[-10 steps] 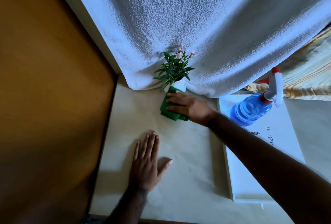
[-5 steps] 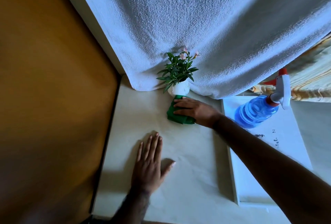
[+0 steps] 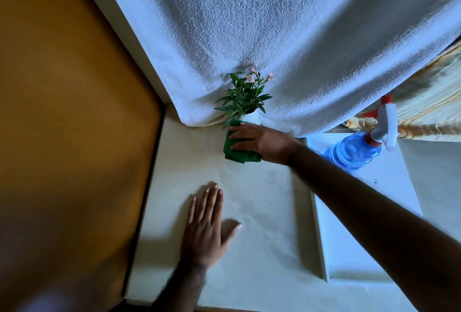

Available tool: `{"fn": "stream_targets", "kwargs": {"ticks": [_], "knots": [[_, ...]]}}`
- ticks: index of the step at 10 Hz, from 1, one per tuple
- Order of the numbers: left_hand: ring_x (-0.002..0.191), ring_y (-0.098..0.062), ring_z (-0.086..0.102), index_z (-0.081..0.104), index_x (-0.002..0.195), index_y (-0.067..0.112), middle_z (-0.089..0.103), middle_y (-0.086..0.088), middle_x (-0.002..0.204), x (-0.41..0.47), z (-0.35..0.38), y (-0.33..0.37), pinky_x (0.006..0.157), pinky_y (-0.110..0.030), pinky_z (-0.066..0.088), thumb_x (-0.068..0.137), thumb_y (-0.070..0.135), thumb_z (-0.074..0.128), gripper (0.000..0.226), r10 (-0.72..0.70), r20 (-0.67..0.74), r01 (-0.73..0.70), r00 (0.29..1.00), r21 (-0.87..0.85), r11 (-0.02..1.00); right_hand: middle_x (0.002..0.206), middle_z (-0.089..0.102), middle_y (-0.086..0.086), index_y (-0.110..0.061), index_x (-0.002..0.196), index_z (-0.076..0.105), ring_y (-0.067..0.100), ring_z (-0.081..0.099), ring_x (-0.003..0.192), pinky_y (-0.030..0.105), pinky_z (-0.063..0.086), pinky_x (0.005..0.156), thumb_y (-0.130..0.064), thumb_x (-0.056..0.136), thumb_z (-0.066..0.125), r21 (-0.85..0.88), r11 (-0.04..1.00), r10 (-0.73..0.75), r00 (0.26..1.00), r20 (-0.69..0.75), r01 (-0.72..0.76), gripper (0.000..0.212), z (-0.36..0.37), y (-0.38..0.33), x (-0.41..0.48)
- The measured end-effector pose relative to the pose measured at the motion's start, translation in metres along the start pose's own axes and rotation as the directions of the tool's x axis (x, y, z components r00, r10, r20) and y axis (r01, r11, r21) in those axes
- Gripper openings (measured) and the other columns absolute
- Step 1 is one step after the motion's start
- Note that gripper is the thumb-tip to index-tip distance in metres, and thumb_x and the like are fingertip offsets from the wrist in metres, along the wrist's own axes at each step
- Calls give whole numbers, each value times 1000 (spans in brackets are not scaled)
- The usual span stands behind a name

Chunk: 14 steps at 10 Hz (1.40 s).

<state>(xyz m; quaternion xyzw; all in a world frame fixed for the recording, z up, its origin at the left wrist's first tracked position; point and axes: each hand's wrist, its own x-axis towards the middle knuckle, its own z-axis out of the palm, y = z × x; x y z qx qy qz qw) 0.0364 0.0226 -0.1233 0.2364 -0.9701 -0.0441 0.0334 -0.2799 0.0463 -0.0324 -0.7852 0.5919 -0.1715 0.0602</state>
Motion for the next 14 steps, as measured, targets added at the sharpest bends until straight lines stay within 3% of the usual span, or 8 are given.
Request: {"fn": "stream_targets", "kwargs": {"ticks": [3, 6, 8, 9, 10, 11, 12, 14], "knots": [[160, -29, 26, 25, 163, 7, 27, -13, 172, 1, -1, -1, 125, -58, 34, 100, 73, 37, 92, -6, 3, 6, 1000, -14, 1000, 145, 59, 6, -12, 138, 62, 30, 56, 129, 41, 48, 105, 17, 81, 57, 205, 894, 346, 905, 248, -399, 64, 10, -28, 2], [156, -31, 34, 31, 160, 5, 31, -14, 170, 2, -8, 3, 124, -58, 34, 100, 71, 38, 90, -18, 65, 23, 998, -72, 997, 143, 59, 20, 0, 138, 60, 35, 56, 134, 47, 46, 112, 15, 80, 61, 185, 858, 487, 873, 1, -479, 60, -33, -111, -107], [156, -32, 33, 31, 161, 6, 32, -15, 170, 3, -14, 1, 123, -60, 35, 96, 68, 45, 91, -15, 76, 20, 997, -63, 998, 143, 60, 15, 0, 136, 61, 33, 53, 136, 48, 42, 116, 20, 76, 64, 8, 743, 659, 730, -184, -669, 64, -25, -146, -224], [156, -32, 33, 32, 160, 5, 33, -15, 169, 2, -14, 4, 124, -60, 34, 96, 67, 46, 91, -11, 56, 14, 998, -52, 999, 139, 63, 22, 4, 132, 63, 40, 59, 130, 56, 48, 108, 25, 65, 66, -26, 625, 763, 617, -195, -780, 71, -9, -145, -259], [156, -32, 33, 31, 160, 4, 33, -16, 169, 2, -11, 4, 124, -60, 33, 96, 67, 45, 91, -1, 24, 1, 1000, -32, 999, 145, 54, 27, 8, 137, 57, 45, 53, 134, 60, 47, 107, 18, 63, 75, -41, 585, 804, 586, -104, -810, 77, 12, -149, -279], [156, -34, 34, 32, 160, 4, 35, -17, 168, 2, -14, 5, 124, -61, 33, 97, 66, 44, 89, -2, 55, 4, 998, -23, 1000, 165, 23, 23, 5, 155, 31, 37, 21, 154, 53, 29, 123, -27, 81, 81, -116, 595, 800, 599, -2, -795, 94, 28, -156, -288], [154, -36, 37, 35, 159, 3, 37, -19, 167, 3, -15, 8, 123, -61, 35, 97, 67, 42, 89, -6, 85, 8, 996, -20, 1000, 168, 11, 23, 6, 158, 19, 34, 9, 157, 46, 14, 127, -66, 91, 57, -186, 591, 798, 602, -6, -785, 105, 35, -163, -287], [145, -42, 49, 43, 152, -4, 46, -24, 160, 8, -42, 15, 116, -60, 46, 97, 78, 2, 107, -18, 209, 30, 978, -57, 998, 166, 18, 25, 8, 155, 27, 35, 15, 155, 51, 25, 125, -82, 90, 36, -185, 571, 812, 583, -19, -800, 112, 8, -175, -264]]}}
